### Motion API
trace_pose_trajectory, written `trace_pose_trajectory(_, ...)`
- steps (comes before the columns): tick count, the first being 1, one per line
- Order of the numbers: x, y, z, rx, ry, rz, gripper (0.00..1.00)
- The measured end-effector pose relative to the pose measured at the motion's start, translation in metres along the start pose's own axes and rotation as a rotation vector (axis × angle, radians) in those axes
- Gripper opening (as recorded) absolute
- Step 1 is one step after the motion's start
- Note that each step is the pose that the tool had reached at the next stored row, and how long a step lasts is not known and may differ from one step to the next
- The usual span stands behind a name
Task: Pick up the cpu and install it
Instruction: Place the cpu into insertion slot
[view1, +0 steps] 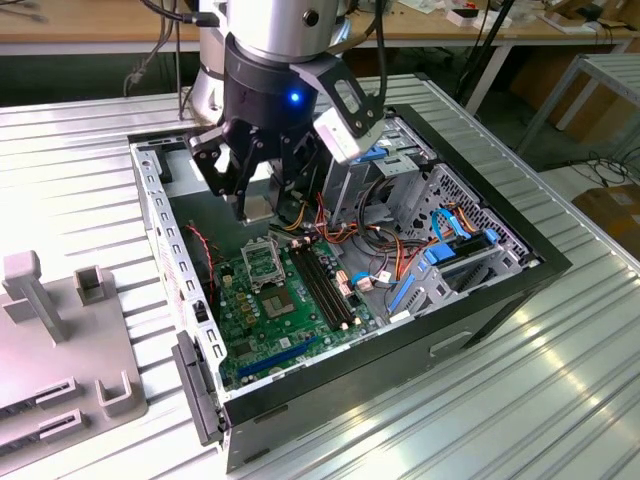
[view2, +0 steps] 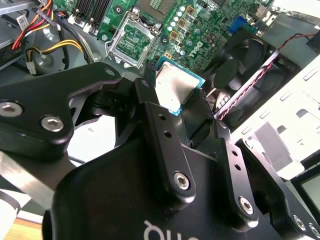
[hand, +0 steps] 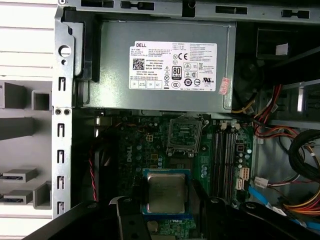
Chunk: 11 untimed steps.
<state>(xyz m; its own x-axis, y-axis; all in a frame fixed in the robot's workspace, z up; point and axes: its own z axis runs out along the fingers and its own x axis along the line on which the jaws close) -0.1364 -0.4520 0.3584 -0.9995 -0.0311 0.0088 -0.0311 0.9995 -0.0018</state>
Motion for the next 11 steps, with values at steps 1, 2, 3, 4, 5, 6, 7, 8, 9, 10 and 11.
trace_pose_trajectory(1,0.0000,0.0000,0.0007,0.0000,0.0000,0.000,0.47)
trace_pose_trajectory(2,0.0000,0.0000,0.0014,0.0001,0.0000,0.000,0.47)
trace_pose_trajectory(3,0.0000,0.0000,0.0022,0.0000,0.0000,0.000,0.47)
trace_pose_trajectory(4,0.0000,0.0000,0.0030,0.0000,0.0000,0.000,0.47)
trace_pose_trajectory(5,0.0000,0.0000,0.0037,0.0000,0.0000,0.000,0.47)
trace_pose_trajectory(6,0.0000,0.0000,0.0045,0.0000,0.0000,0.000,0.47)
trace_pose_trajectory(7,0.0000,0.0000,0.0053,0.0000,0.0000,0.000,0.47)
trace_pose_trajectory(8,0.0000,0.0000,0.0060,0.0000,0.0000,0.000,0.47)
trace_pose_trajectory(9,-0.0001,0.0000,0.0092,0.0001,0.0000,0.000,0.47)
trace_pose_trajectory(10,-0.0001,0.0000,0.0099,0.0001,0.0000,0.000,0.47)
trace_pose_trajectory(11,-0.0001,0.0000,0.0107,0.0000,0.0000,0.000,0.47)
